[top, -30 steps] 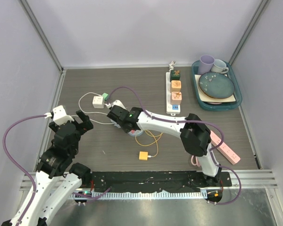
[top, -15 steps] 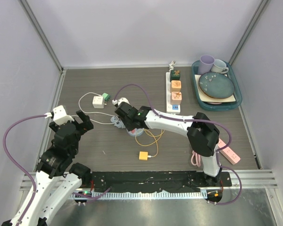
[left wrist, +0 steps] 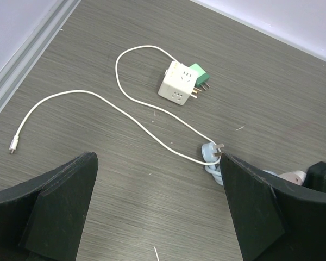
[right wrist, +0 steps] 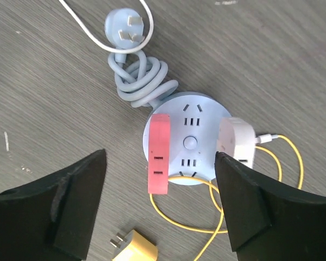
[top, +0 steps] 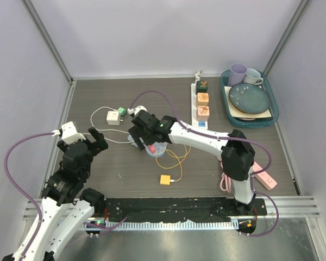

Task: Insert the plug
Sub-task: Insert the plug into the socket, then move the socket to the center of the board.

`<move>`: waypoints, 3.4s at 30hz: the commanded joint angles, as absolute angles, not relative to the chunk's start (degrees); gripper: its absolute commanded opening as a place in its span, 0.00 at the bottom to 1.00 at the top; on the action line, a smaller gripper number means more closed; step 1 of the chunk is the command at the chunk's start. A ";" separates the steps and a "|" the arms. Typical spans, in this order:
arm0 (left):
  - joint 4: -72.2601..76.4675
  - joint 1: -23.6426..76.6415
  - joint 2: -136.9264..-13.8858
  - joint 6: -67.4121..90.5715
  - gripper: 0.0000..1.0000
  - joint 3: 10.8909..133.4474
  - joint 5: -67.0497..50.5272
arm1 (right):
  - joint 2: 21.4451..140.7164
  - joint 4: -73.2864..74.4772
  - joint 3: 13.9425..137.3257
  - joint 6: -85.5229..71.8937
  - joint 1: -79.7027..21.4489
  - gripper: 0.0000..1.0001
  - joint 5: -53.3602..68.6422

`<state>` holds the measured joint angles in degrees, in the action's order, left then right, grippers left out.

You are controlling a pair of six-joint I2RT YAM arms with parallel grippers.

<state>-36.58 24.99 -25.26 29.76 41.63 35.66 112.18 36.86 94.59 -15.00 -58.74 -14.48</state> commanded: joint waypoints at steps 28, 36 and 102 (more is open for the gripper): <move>-31.99 24.52 -38.49 29.36 1.00 41.75 25.05 | 67.32 12.75 44.92 -21.36 -31.91 0.91 5.52; -30.15 24.43 -40.16 28.39 1.00 41.40 20.66 | 73.46 9.76 43.33 -19.07 -37.08 0.78 11.08; -30.76 24.43 -44.91 26.63 1.00 42.01 10.80 | 92.35 19.08 55.70 -14.86 -57.92 0.77 -9.48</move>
<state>-31.16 24.71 -46.06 27.75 41.21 9.15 89.08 21.58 50.06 -16.53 -58.00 -4.64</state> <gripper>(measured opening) 0.996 0.769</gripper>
